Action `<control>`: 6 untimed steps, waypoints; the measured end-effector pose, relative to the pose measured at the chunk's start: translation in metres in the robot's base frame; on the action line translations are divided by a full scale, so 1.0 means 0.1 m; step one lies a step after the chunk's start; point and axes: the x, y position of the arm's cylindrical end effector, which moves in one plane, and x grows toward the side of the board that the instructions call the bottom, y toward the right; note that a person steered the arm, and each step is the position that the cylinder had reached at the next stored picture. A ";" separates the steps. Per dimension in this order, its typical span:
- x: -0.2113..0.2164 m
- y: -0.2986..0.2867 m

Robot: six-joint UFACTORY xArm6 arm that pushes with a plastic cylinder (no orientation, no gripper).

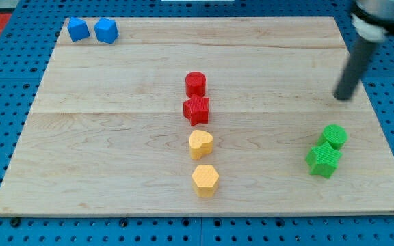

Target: Place the green circle horizontally right to the blue cube

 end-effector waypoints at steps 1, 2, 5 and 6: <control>0.86 -0.31; 0.55 -0.52; -0.77 -1.32; -1.23 -1.69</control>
